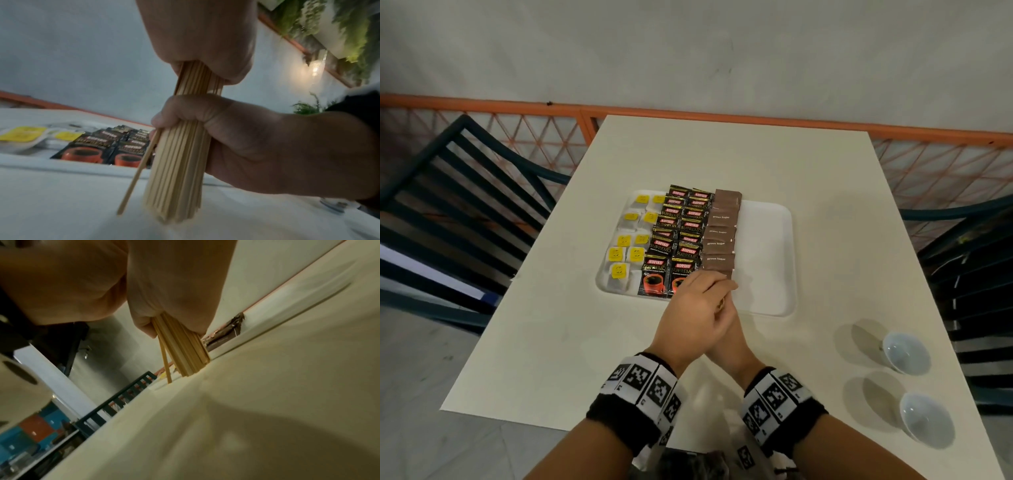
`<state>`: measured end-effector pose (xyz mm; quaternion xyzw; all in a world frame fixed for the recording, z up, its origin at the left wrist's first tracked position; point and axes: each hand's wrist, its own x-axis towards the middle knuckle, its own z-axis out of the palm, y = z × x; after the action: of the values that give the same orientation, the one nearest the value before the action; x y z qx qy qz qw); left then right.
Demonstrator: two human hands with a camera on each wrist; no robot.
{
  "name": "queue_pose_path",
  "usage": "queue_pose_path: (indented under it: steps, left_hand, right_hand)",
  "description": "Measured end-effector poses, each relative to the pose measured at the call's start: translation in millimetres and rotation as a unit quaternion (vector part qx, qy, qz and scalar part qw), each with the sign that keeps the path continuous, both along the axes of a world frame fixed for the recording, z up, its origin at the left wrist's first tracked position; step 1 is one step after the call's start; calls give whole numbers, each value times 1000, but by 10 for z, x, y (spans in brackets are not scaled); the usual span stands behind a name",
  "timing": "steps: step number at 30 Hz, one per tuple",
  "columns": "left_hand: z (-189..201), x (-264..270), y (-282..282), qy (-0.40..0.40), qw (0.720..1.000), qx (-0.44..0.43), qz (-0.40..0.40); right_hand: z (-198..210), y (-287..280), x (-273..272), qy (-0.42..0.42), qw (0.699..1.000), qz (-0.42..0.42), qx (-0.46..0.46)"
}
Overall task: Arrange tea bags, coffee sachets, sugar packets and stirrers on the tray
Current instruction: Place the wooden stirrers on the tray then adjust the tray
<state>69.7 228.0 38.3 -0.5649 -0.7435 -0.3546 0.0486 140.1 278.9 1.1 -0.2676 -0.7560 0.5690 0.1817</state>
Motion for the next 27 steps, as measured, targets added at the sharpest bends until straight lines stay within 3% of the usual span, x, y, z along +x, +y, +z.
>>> queue_pose_path:
  steps: [3, 8, 12, 14, 17, 20, 22, 25, 27]
  left_hand:
    - [-85, -8, -58, 17, 999, -49, 10]
    - [-45, -8, -28, 21, 996, -81, -8]
    - [94, -150, -85, -199, 976, -80, -42]
    - [190, -251, -120, -335, 942, -25, -15]
    - [281, -354, -202, -516, 856, 1, 44]
    - [228, -408, -292, -565, 813, -131, 58]
    - [168, -415, -299, -629, 754, -188, 21]
    - [146, -409, -265, -737, 649, -189, -20]
    - [121, -413, -206, -765, 613, -197, -2]
  right_hand:
    - [-76, -7, -47, -37, 994, 35, 92]
    - [-71, 8, -39, -18, 996, 60, 64]
    - [-25, 61, -34, -10, 999, 32, -21]
    - [-31, 144, -56, -27, 993, -38, -104]
    - [61, 279, -120, -55, 979, -90, -173]
    - [211, 316, -180, -56, 962, -42, -264]
    - [230, 300, -234, -108, 947, -19, -303]
    - [265, 260, -293, -182, 942, 23, -279]
    - [320, 224, -306, -190, 947, 47, -254]
